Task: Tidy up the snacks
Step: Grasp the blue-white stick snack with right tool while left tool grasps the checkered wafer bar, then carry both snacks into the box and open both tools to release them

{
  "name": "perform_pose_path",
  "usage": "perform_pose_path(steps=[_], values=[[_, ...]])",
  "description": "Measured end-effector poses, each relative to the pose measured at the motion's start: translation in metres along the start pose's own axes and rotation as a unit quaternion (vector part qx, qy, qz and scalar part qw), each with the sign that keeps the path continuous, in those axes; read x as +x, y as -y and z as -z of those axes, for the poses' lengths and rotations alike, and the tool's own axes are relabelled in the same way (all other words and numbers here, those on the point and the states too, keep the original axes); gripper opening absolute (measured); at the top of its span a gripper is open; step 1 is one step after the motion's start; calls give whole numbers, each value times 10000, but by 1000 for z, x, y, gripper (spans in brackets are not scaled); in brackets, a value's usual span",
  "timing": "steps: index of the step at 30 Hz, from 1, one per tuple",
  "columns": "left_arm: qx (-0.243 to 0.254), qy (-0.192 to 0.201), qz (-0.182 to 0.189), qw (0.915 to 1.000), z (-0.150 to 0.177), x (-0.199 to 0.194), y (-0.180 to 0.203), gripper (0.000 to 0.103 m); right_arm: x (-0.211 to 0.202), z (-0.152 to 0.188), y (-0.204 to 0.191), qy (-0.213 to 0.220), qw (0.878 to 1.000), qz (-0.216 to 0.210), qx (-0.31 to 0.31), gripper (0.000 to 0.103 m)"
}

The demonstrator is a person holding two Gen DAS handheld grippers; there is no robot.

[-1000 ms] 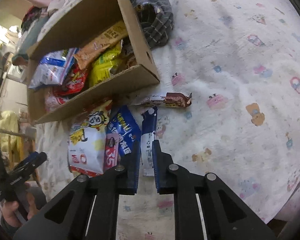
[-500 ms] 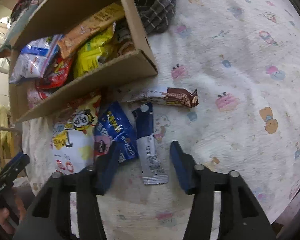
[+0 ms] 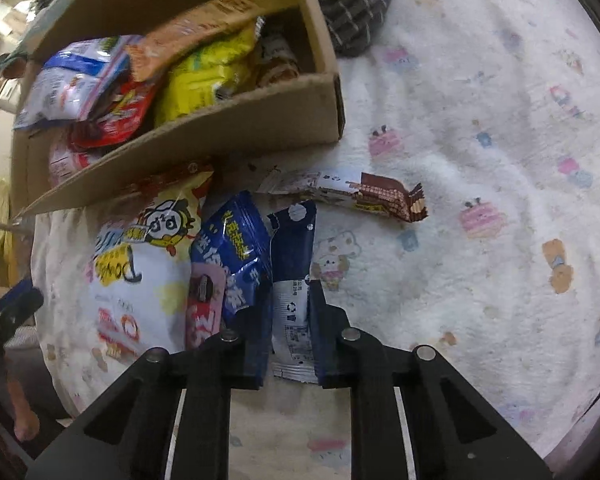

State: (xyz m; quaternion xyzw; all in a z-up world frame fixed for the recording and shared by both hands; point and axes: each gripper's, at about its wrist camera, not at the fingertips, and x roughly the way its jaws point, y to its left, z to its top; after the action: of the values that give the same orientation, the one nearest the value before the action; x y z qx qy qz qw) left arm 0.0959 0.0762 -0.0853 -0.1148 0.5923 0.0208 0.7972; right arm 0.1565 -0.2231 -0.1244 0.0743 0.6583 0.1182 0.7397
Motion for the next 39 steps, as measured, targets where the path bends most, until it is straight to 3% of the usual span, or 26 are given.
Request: perform_pose_path(steps=[6, 9, 10, 11, 16, 20, 23, 31, 33, 37, 39], values=[[-218, -67, -102, 9997, -3, 5, 2, 94, -44, 25, 6, 490, 9963, -692, 115, 17], [-439, -304, 36, 9986, -6, 15, 1, 71, -67, 36, 2, 790, 9919, -996, 66, 17], [-416, -407, 113, 9982, -5, 20, 5, 54, -71, 40, 0, 845, 9908, -1054, 60, 17], [-331, -495, 130, 9981, -4, 25, 11, 48, -72, 42, -2, 863, 9902, -1094, 52, 17], [-160, -762, 619, 9950, 0, 39, 36, 48, -70, 42, -3, 887, 9879, -1275, 36, 17], [-215, -952, 351, 9946, 0, 58, 40, 49, -72, 42, 7, 900, 9866, -1350, 156, 17], [-296, -962, 345, 9943, 1, 63, 42, 56, -73, 41, 7, 948, 9872, -1268, 166, 17], [370, -791, -58, 9962, 8, 71, 71, 56, -71, 38, 7, 954, 9880, -1192, 226, 17], [373, -730, -95, 9966, 9, 70, 74, 50, -70, 38, 5, 945, 9881, -1192, 206, 17], [457, -686, -219, 9964, 9, 64, 70, 23, -70, 36, 1, 952, 9883, -1181, 180, 17], [448, -677, -191, 9965, 10, 61, 69, 23, -69, 35, 0, 954, 9882, -1180, 190, 17]])
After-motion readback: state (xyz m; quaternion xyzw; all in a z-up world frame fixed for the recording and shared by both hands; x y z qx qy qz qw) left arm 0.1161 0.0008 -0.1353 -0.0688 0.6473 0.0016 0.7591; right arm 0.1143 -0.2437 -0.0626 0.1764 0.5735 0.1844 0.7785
